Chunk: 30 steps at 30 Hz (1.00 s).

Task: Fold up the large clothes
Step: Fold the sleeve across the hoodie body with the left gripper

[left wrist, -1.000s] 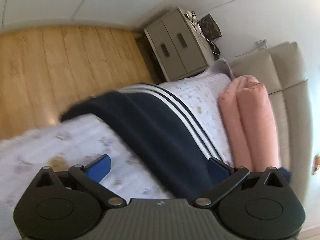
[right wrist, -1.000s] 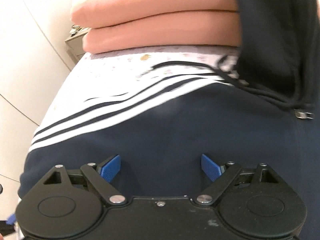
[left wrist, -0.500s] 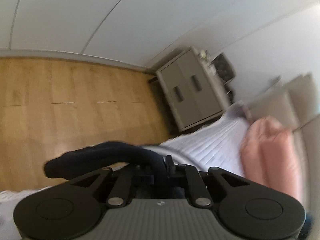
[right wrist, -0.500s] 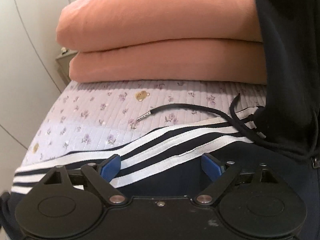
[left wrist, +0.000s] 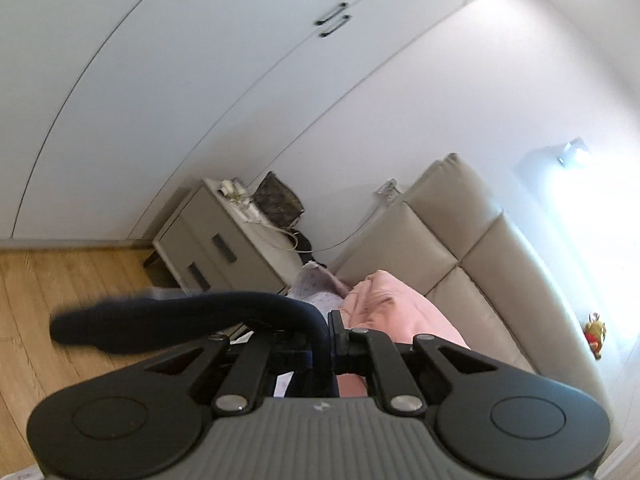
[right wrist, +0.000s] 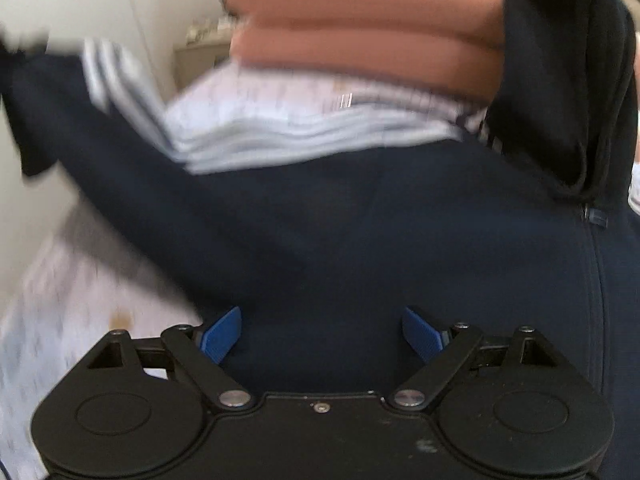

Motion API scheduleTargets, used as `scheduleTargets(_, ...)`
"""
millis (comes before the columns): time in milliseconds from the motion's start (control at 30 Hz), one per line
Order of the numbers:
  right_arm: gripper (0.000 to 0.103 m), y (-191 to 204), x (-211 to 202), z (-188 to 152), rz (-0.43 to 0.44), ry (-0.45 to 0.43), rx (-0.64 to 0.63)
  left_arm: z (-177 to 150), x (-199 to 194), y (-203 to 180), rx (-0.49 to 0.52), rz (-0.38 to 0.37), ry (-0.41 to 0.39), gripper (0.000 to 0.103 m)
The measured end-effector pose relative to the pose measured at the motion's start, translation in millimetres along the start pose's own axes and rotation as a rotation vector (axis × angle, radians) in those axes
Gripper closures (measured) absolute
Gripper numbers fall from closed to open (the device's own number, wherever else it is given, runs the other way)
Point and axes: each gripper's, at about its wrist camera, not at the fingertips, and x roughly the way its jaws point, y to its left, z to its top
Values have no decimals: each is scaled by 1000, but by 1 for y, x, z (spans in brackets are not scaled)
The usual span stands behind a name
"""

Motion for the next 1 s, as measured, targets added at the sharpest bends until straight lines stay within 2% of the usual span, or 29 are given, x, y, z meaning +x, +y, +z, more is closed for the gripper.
scheduleTargets(67,0,1,-1,-3,0,-14,-34,-1,1,-18,32,-5,14,95)
scheduleTargets(200,0,-20,-16,5,68,68,39,-12,-3,-56,168,-21,0,95)
scheduleTargets(300,0,-62,-47,-1,94,-12,195,-23,-9,-91,253,-52,-19,95)
scheduleTargets(367,0,-96,-64,-7,74,-59,278,-34,-12,-123,328,-92,-24,95)
scheduleTargets(500,0,-165,-108,-27,15,-153,402,-83,-29,-202,492,-246,8,95)
scheduleTargets(600,0,-213,-133,-47,-12,-196,481,-143,-37,-262,597,-391,90,95)
scheduleTargets(667,0,-239,-141,-63,-42,-188,519,-199,-29,-289,664,-443,219,95)
scheduleTargets(700,0,-252,-141,-72,-61,-174,537,-224,-23,-293,665,-444,284,94)
scheduleTargets(767,0,-272,-137,-88,-79,-138,571,-282,-8,-292,670,-426,473,89)
scheduleTargets(833,0,-292,-128,-97,-68,-98,604,-331,3,-283,711,-376,678,86)
scheduleTargets(867,0,-296,-123,-96,-58,-89,608,-346,9,-277,727,-344,783,84)
scheduleTargets(900,0,-298,-120,-92,-46,-91,603,-353,11,-271,725,-328,870,79)
scheduleTargets(933,0,-299,-114,-86,-32,-98,590,-351,10,-261,710,-335,929,74)
scheduleTargets(1000,0,-291,-108,-63,4,-139,532,-330,4,-242,671,-335,983,50)
